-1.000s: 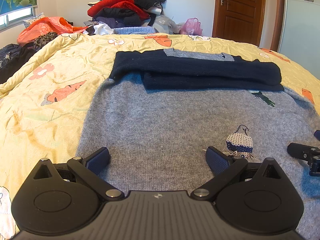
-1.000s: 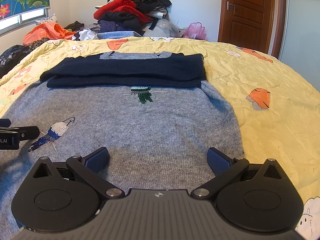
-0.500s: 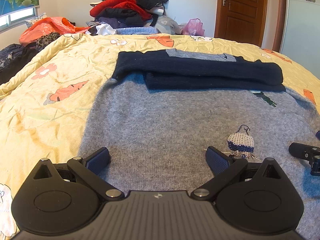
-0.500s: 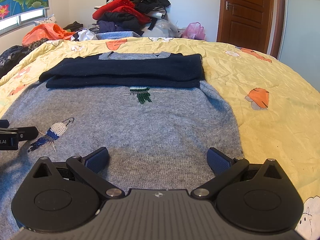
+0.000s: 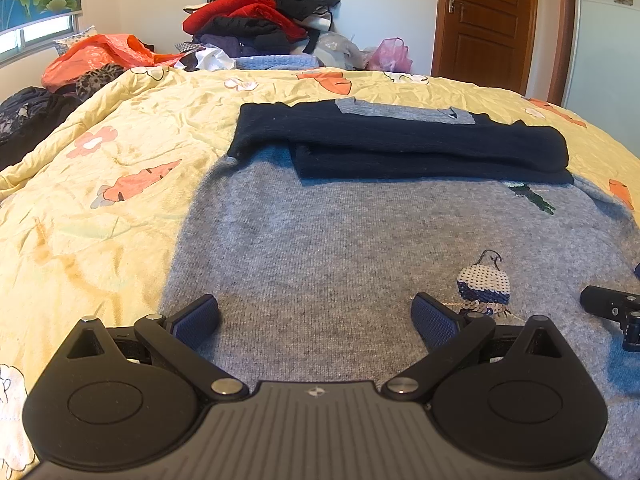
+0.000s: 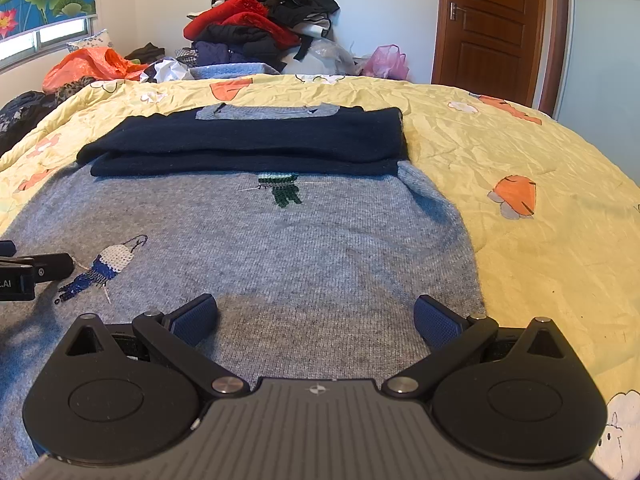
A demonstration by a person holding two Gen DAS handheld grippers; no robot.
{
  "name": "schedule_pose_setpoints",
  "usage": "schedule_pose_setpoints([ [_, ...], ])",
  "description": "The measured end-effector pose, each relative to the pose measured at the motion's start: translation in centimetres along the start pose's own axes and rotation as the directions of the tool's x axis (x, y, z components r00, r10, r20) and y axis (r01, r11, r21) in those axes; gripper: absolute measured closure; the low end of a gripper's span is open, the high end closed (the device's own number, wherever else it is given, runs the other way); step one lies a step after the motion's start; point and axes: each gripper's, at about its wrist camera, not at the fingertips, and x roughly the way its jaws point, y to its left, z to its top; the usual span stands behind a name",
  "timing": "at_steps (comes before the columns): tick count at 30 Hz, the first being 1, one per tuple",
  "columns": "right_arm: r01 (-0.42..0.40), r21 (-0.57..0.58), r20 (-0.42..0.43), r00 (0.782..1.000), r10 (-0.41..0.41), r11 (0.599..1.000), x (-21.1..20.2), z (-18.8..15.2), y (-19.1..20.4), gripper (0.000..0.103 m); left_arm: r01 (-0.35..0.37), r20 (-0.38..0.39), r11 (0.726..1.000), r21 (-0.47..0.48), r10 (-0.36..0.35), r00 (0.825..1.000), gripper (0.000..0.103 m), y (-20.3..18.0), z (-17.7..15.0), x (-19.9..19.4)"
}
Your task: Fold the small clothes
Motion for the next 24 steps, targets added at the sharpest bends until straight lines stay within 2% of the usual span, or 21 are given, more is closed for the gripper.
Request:
schedule_pose_setpoints([
  [4,0.000,0.001,-0.001,1.000,0.000,1.000,-0.1,0.0,-0.1,0.000,-0.033,-0.004,0.999,-0.004,0.033,0.999,0.000,-0.3,-0.3,-0.5],
  [8,-0.001,0.002,-0.001,1.000,0.001,1.000,-0.1,0.0,0.0,0.000,-0.072,-0.053,0.996,-0.049,0.069,0.996,0.000,-0.6,-1.0,-2.1],
  [10,-0.002,0.003,-0.001,1.000,0.002,1.000,-0.1,0.0,0.0,0.000,-0.079,-0.056,0.996,-0.037,0.077,0.995,0.000,-1.1,-1.8,-3.1],
  [13,-0.002,0.004,0.000,1.000,0.002,1.000,-0.1,0.0,0.1,0.000,-0.080,0.000,0.997,-0.008,0.080,0.997,0.000,-1.5,-3.5,-4.3],
  [17,0.000,0.004,0.000,1.000,0.000,1.000,-0.2,0.0,0.0,0.000,-0.042,-0.006,0.998,-0.037,0.042,0.999,0.000,-0.7,-3.4,-4.2],
  [24,0.019,0.025,-0.026,0.999,-0.019,0.999,-1.7,-0.6,0.2,0.000,-0.049,-0.005,0.998,-0.035,0.049,0.999,0.000,-0.9,-3.3,-4.0],
])
